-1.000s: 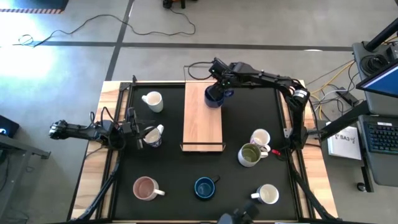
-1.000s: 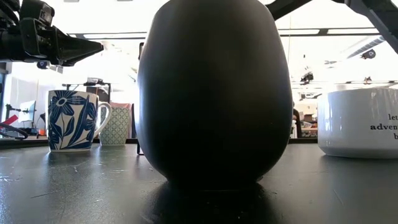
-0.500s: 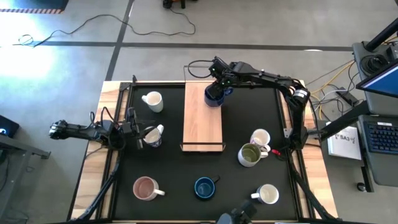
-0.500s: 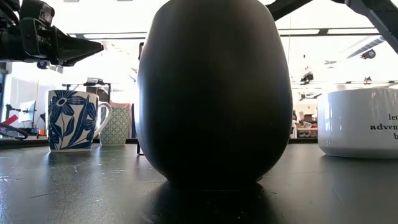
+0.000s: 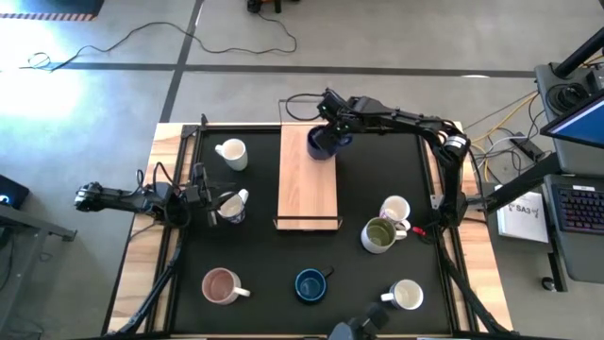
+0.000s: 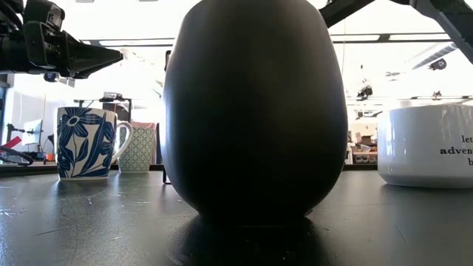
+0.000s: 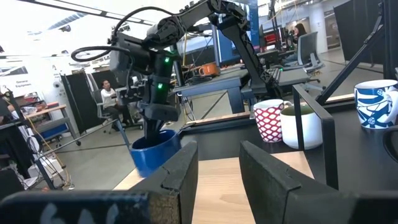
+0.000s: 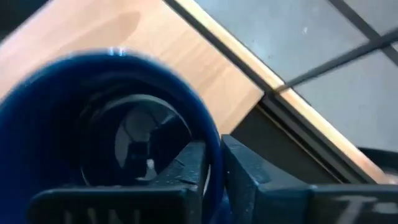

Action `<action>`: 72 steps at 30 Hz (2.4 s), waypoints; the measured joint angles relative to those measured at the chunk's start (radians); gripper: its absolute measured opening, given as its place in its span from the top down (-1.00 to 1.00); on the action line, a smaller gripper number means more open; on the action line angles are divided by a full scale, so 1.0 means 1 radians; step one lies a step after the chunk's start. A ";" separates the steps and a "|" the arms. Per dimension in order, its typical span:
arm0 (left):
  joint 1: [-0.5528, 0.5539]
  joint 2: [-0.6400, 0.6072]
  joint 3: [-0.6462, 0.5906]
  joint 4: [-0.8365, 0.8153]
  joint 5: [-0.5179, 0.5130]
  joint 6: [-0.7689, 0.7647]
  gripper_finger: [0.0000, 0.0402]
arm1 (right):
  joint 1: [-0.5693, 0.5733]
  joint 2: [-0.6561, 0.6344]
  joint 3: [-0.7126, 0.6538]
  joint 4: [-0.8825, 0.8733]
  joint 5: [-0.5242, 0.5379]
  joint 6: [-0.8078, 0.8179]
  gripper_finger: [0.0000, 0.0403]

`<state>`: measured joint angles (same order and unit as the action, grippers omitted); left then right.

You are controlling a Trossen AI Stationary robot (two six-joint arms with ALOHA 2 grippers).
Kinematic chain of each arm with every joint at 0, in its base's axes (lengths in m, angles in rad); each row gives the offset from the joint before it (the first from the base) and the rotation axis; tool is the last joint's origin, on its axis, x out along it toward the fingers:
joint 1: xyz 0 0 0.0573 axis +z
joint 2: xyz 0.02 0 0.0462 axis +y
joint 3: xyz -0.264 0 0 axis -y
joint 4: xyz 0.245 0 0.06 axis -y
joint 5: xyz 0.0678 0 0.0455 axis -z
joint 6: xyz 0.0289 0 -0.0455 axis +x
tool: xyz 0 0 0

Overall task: Place coffee mugs
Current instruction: Put the blue mug on the shelf, then put the red patterned mug on the shelf

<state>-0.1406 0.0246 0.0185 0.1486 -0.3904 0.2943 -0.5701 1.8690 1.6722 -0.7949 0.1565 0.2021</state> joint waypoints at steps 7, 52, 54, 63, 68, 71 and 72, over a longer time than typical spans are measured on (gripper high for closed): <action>0.000 0.000 0.000 0.000 0.000 0.000 0.50 | -0.002 0.000 0.000 0.024 0.000 0.005 0.91; 0.000 0.000 0.000 0.000 0.000 0.000 0.50 | -0.059 0.000 -0.002 0.078 0.024 -0.020 0.77; 0.000 0.000 0.000 0.000 0.000 0.000 0.50 | -0.059 0.000 -0.002 0.079 0.023 -0.021 0.72; 0.000 0.000 0.000 0.000 0.000 0.000 0.50 | -0.059 -0.007 0.008 0.066 0.020 -0.047 0.58; 0.000 0.000 0.000 0.000 0.000 0.000 0.50 | -0.058 -0.052 0.035 0.054 0.020 -0.048 0.56; 0.000 0.000 0.000 0.000 0.000 0.000 0.50 | -0.054 -0.083 0.045 0.006 0.018 -0.038 0.59; 0.000 0.000 0.000 0.000 0.000 0.000 0.50 | -0.051 -0.094 0.045 -0.018 0.012 -0.033 0.60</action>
<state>-0.1402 0.0246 0.0181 0.1486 -0.3901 0.2943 -0.6209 1.7753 1.7176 -0.8130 0.1683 0.1696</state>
